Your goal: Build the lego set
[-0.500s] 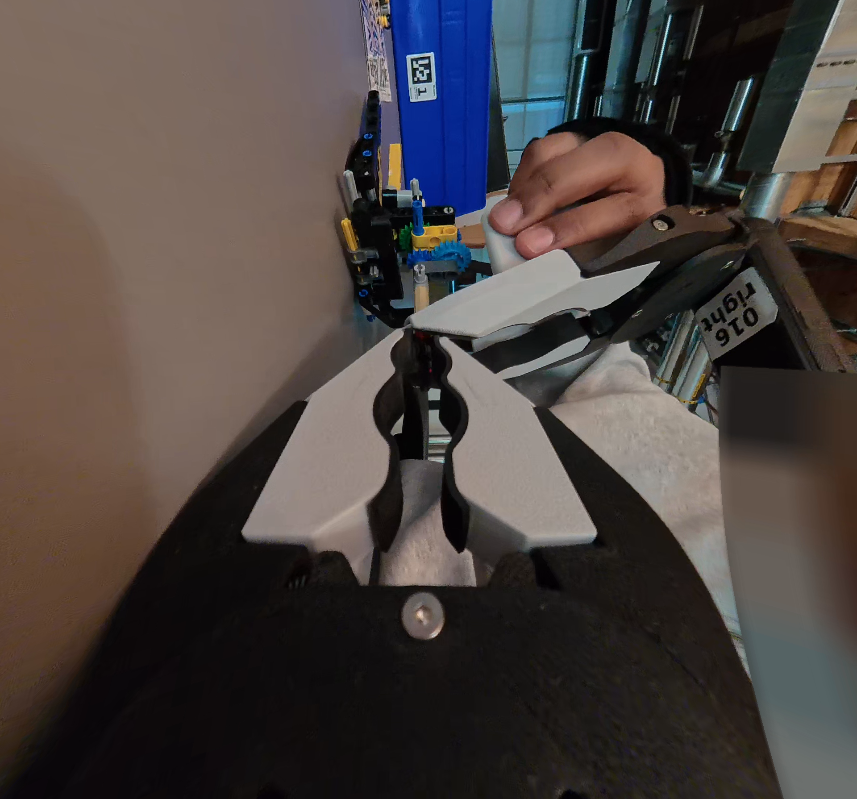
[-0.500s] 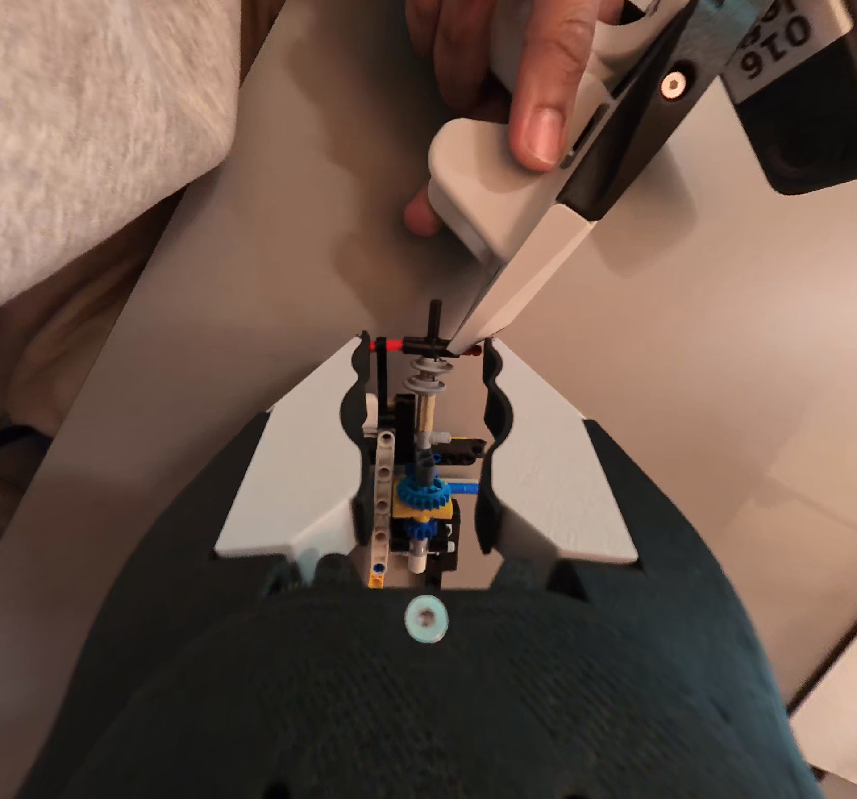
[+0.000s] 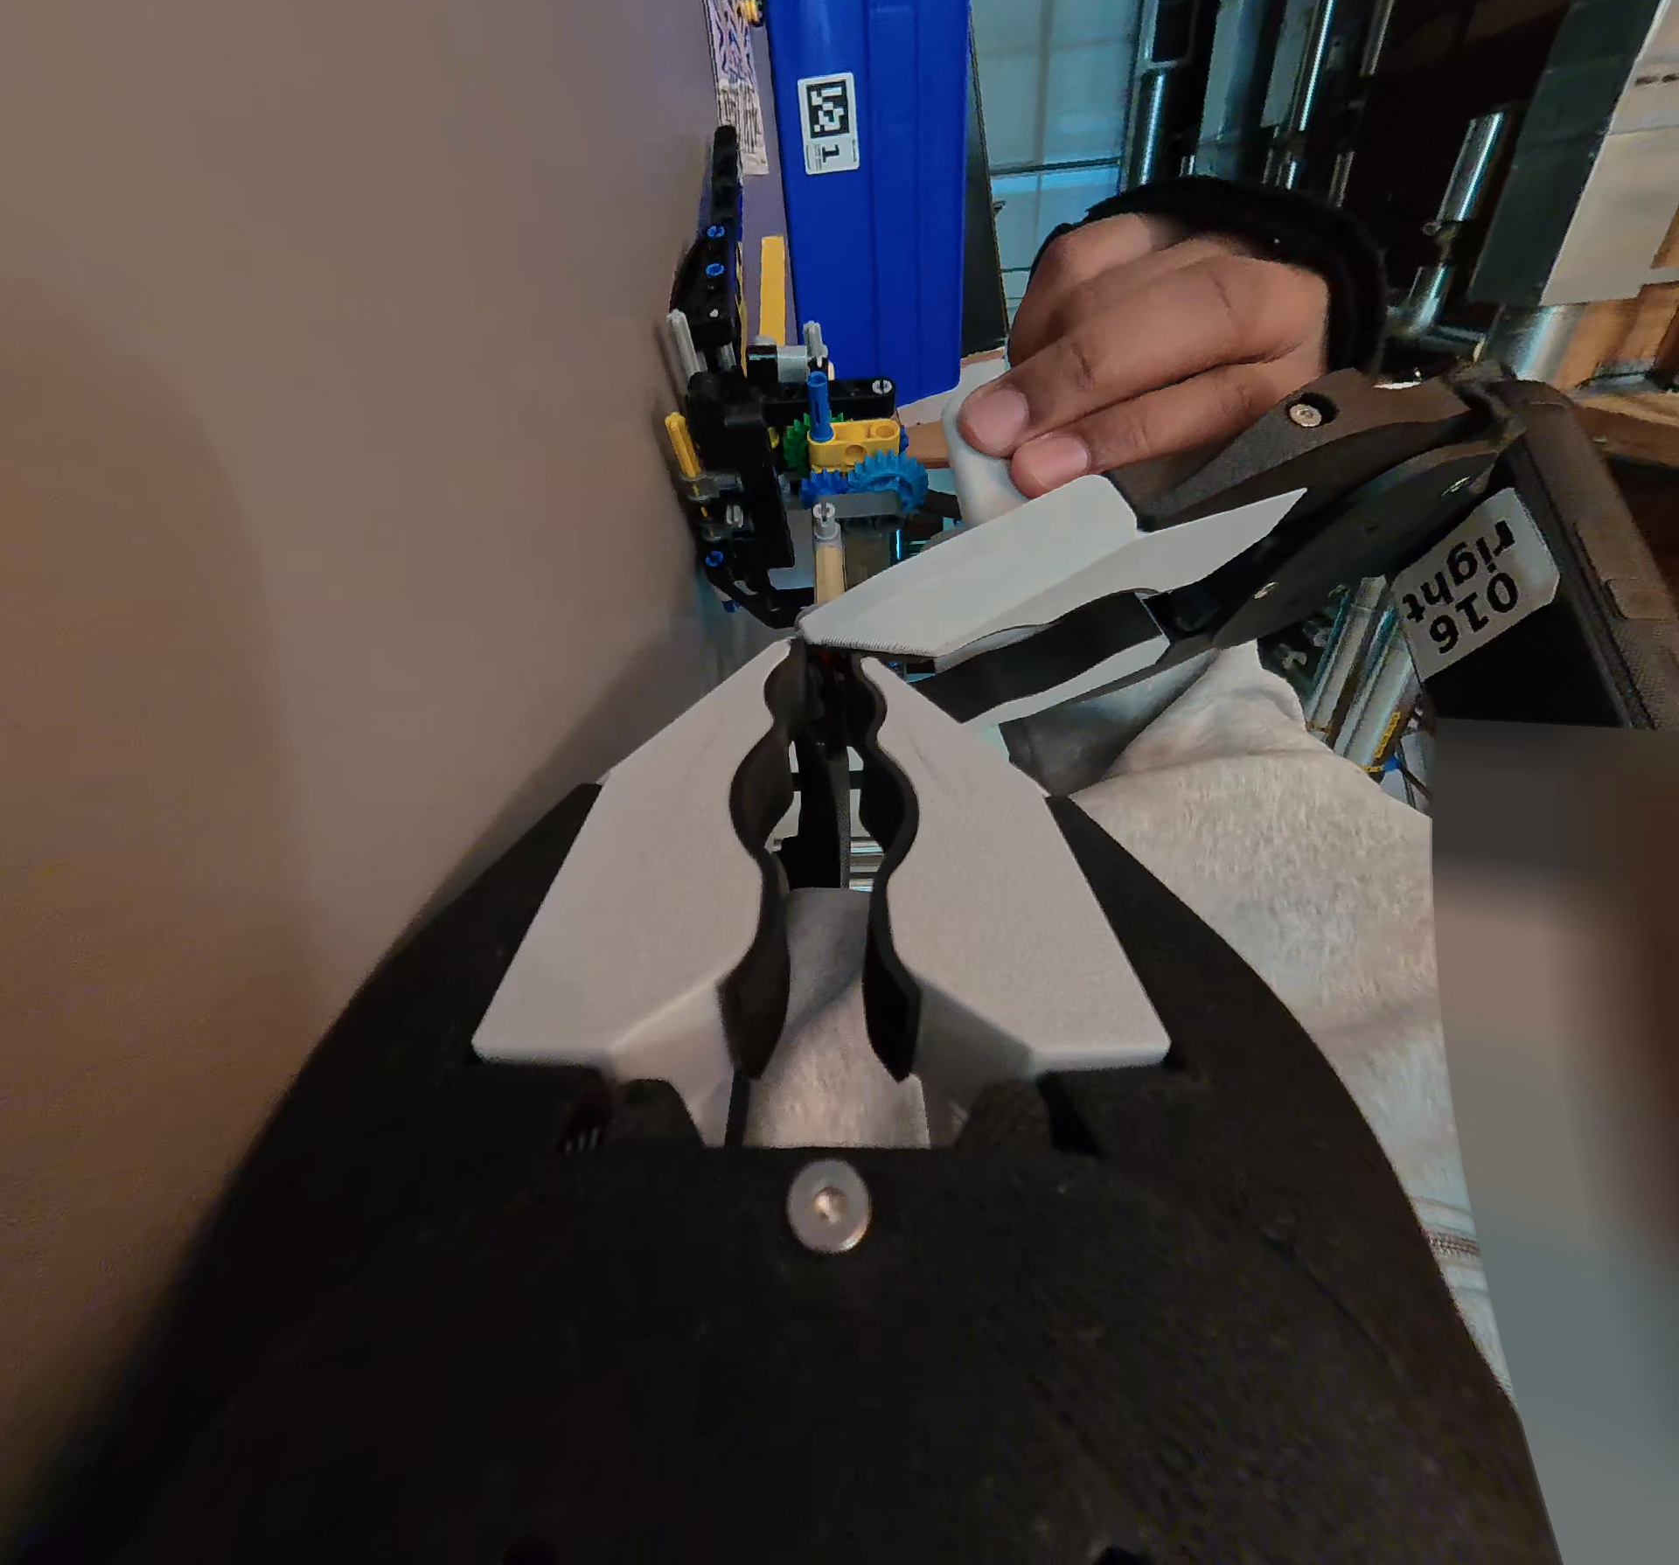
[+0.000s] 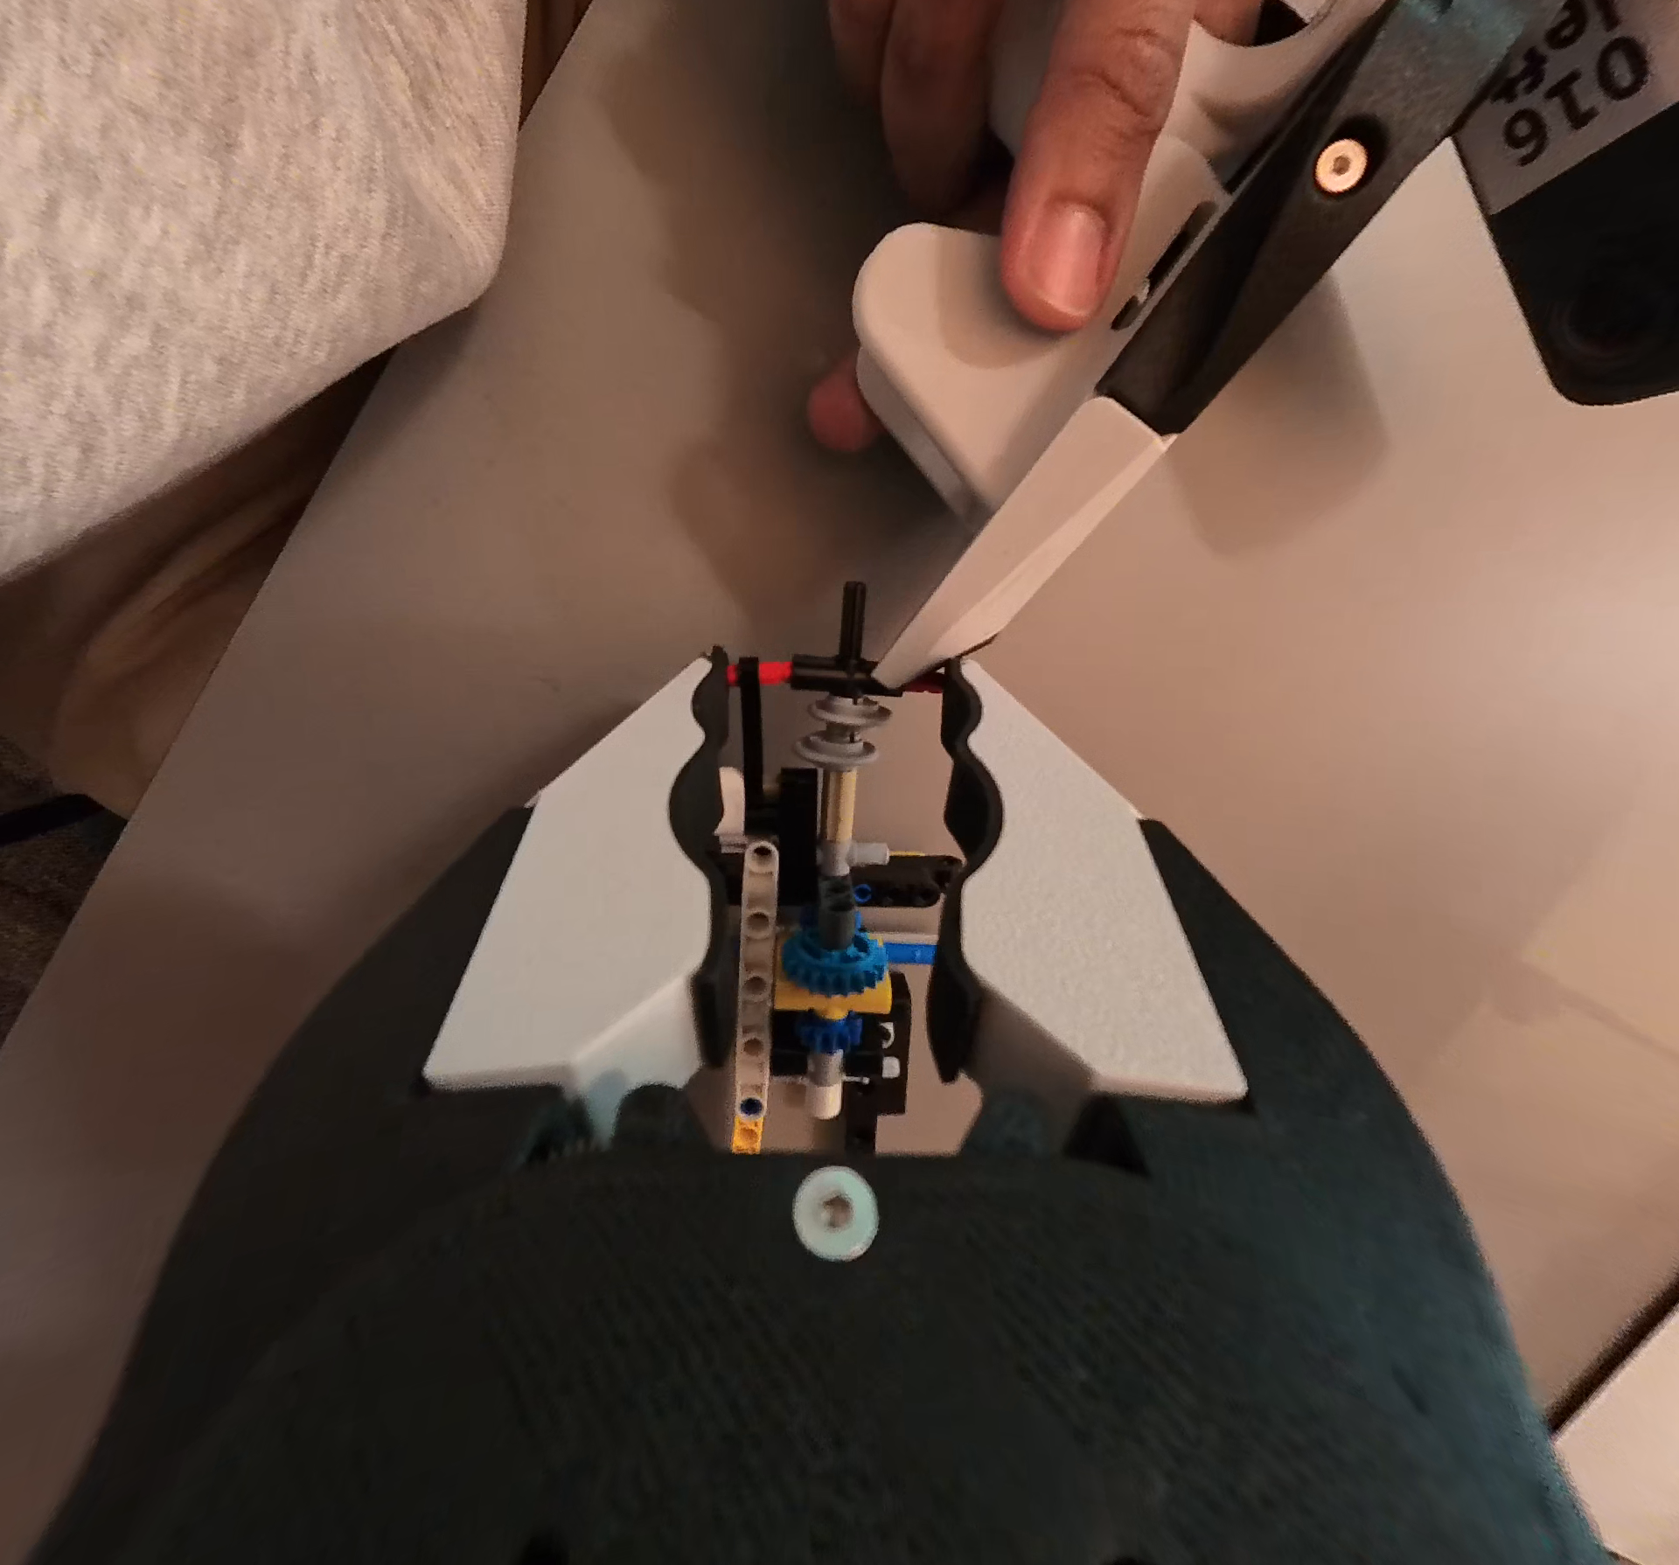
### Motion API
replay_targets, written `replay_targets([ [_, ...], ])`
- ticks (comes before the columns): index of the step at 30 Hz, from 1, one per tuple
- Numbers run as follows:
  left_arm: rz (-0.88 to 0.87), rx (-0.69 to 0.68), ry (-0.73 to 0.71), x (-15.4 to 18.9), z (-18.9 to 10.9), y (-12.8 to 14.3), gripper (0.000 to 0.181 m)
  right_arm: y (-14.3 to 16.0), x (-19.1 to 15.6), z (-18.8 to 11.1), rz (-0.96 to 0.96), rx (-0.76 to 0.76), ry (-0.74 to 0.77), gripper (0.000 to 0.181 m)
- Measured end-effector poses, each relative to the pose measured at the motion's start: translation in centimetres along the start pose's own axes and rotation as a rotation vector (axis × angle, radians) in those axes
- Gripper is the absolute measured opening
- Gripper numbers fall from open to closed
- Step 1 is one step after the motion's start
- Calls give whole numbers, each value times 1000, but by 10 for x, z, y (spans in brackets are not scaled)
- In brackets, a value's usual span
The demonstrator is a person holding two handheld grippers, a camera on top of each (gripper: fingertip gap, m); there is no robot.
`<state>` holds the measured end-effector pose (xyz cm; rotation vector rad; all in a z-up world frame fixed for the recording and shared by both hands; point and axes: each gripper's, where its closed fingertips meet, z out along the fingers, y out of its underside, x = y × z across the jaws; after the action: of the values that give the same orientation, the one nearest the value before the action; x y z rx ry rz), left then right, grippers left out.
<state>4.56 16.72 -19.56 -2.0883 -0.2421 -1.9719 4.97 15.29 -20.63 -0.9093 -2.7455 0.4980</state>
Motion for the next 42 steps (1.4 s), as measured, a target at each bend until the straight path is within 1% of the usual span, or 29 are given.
replay_targets([
  [7, 7, 2, 6, 1, 0, 0, 6, 0, 1, -1, 12, 8, 7, 47],
  [9, 5, 18, 5, 1, -1, -3, 6, 0, 4, 0, 26, 11, 32, 47],
  [12, 9, 32, 7, 2, -2, -4, 6, 0, 7, 0, 37, 22, 100, 47],
  [16, 17, 43, -10, 0, -2, -3, 5, 3, 8, -2, 121, 23, 226, 63],
  [18, 21, 46, -18, -1, -1, -1, 5, 3, 5, -7, 184, 57, 293, 68],
  [19, 22, 44, -18, -1, -1, 0, 6, 1, 2, -10, 225, 90, 329, 67],
  [22, 30, 29, -14, 1, 0, 6, 16, -3, -3, -24, 392, 232, 457, 63],
  [25, 46, 10, -25, 1, 0, 16, 24, -6, -11, -39, 593, 436, 575, 59],
  [28, 82, 8, -67, 0, -8, 23, 30, -11, -22, -47, 756, 648, 648, 47],
  [30, 173, 33, -137, -2, -17, 21, 32, -10, -27, -49, 834, 736, 696, 40],
  [31, 251, 48, -169, 0, -22, 17, 37, -8, -28, -48, 871, 764, 717, 37],
  [33, 442, 60, -258, 3, -26, 8, 45, -8, -29, -44, 943, 824, 735, 28],
  [34, 541, 47, -296, 5, -25, 6, 51, -9, -29, -43, 977, 839, 735, 22],
  [35, 631, 17, -329, 7, -22, 5, 52, -12, -29, -42, 995, 848, 731, 21],
  [36, 706, -18, -359, 7, -18, 6, 52, -14, -29, -41, 1007, 849, 731, 17],
  [38, 823, -76, -421, 4, -11, 4, 52, -13, -27, -34, 1040, 808, 737, 15],
  [42, 942, -199, -543, -14, -3, 5, 52, -9, -23, -24, 1059, 710, 762, 10],
])
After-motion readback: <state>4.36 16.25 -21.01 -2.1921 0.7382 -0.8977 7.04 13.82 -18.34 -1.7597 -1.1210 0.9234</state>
